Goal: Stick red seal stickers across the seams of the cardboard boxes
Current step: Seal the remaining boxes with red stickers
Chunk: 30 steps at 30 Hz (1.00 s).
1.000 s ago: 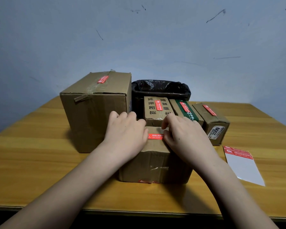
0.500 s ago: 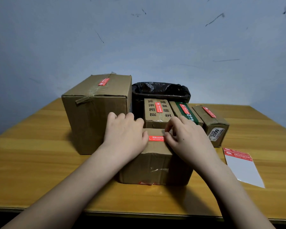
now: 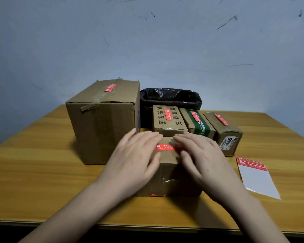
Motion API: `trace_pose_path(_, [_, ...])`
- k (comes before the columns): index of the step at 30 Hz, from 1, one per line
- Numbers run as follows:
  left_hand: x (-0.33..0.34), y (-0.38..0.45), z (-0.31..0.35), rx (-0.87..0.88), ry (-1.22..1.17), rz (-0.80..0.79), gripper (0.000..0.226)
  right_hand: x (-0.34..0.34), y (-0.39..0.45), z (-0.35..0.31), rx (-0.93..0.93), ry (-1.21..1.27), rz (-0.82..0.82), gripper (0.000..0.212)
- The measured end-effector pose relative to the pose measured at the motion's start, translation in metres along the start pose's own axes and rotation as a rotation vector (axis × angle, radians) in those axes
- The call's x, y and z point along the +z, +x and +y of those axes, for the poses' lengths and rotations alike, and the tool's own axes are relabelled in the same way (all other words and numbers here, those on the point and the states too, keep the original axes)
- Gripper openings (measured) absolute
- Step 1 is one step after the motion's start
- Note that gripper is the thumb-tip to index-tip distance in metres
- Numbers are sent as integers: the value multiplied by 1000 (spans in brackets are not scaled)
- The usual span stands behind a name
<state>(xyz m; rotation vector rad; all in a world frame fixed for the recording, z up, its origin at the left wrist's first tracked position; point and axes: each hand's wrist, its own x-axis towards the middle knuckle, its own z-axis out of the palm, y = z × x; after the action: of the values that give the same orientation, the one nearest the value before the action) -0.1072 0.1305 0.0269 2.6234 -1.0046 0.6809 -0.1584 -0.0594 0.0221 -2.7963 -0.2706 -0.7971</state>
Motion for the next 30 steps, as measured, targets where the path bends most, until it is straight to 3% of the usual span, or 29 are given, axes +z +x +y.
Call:
trace_pose_path(8, [5,-11,2,80,75,-89,55,8,-11,-7,-123,-215,-116,54])
trace_pose_path(14, [5,-11,6,67,130,-96,55,9,-11,-9,-114,-234,-124,56])
trace_pose_path(25, [7,-22,-1,-61,171,-58,60,13,-17,-11,73,-277,-64,70])
trace_pose_path(30, [7,-25,-3,-130,114,-9,60,9,-16,-9,202,-43,-39,91])
